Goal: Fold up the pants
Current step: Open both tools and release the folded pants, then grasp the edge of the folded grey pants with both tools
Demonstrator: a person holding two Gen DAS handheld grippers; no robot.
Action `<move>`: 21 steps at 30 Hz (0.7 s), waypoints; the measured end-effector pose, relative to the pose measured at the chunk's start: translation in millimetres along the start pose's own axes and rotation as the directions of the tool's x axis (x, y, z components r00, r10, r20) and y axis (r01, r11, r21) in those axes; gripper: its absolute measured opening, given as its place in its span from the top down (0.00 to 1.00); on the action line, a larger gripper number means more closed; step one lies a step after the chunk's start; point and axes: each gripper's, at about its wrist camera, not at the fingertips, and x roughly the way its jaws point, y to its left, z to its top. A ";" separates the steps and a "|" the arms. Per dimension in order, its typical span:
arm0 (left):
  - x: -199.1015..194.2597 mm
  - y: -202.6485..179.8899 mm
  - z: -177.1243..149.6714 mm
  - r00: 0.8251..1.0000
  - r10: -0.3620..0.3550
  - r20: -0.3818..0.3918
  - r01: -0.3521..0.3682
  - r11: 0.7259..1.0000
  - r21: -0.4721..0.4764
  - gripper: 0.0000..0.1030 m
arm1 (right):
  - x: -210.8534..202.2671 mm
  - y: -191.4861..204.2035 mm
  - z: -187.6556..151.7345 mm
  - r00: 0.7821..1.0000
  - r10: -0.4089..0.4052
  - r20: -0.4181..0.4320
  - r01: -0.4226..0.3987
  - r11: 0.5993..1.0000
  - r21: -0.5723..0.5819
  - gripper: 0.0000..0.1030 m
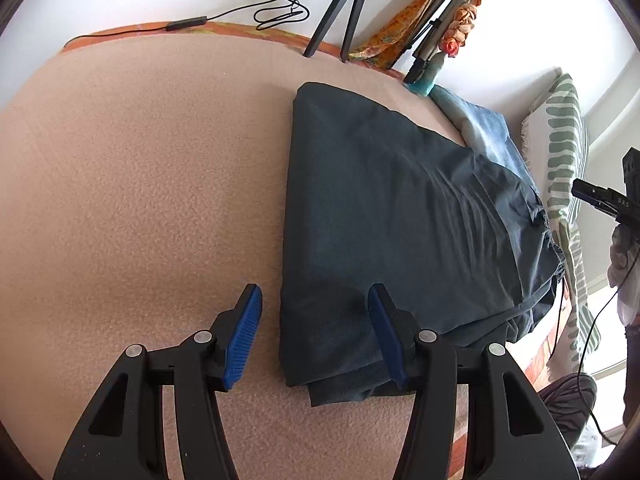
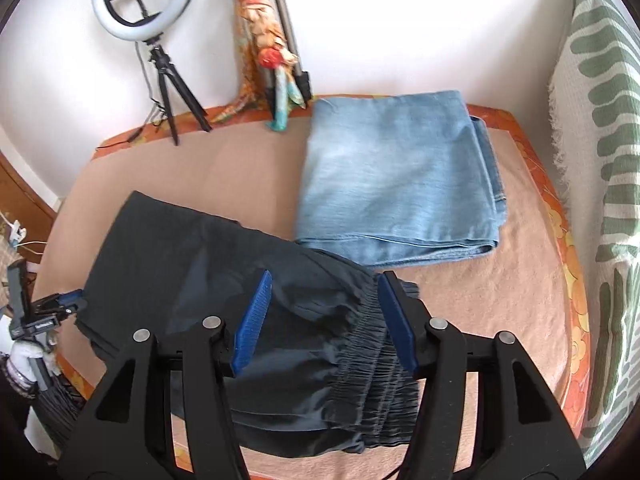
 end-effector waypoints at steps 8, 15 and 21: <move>1.6 13.5 -0.2 0.992 -0.125 0.004 0.124 0.989 -0.082 0.50 | 26.0 85.8 8.1 0.975 0.214 -0.065 -0.216 0.976 -0.031 0.42; 6.8 20.7 -0.3 0.974 -0.224 0.007 0.223 0.967 -0.126 0.77 | 82.5 178.0 15.4 0.938 0.291 -0.187 -0.307 0.950 -0.063 0.42; 1.6 15.9 1.6 0.954 -0.295 0.054 0.299 0.950 -0.092 0.87 | 133.3 260.9 27.7 0.909 0.297 -0.293 -0.332 0.940 -0.076 0.42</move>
